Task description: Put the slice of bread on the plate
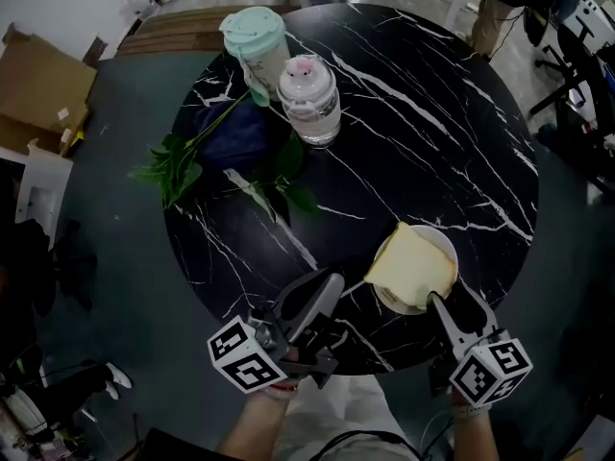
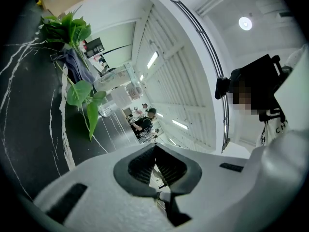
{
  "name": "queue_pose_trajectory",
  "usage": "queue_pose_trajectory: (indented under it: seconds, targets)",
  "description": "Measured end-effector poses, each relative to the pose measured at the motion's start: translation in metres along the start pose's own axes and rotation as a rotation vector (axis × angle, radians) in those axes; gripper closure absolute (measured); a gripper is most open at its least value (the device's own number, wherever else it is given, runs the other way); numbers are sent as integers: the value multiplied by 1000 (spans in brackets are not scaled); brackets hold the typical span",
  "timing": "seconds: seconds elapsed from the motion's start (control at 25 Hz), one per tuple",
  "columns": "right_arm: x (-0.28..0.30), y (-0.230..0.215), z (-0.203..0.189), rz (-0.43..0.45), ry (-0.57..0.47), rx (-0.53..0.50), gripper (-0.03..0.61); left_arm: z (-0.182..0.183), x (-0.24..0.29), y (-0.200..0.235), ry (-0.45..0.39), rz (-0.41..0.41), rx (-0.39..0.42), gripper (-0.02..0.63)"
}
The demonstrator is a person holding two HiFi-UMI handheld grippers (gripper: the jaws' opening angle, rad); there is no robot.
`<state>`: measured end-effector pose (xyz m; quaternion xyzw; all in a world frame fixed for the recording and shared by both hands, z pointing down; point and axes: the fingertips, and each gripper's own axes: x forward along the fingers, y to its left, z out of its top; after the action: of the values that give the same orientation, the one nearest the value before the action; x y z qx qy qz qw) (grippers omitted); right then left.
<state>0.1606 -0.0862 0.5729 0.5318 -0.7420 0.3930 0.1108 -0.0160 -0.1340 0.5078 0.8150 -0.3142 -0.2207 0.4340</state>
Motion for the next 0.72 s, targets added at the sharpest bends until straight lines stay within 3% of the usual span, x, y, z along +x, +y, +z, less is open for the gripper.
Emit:
queue_pose_trajectory:
  seconds: [0.48,0.72]
  targets:
    - [-31,30,12,33,-36,-24,370,16,-4,-27,-14,-18,18,604]
    - [-49,69,17,146,-10,-67,370,41,-16,-55,-54,-18,51,604]
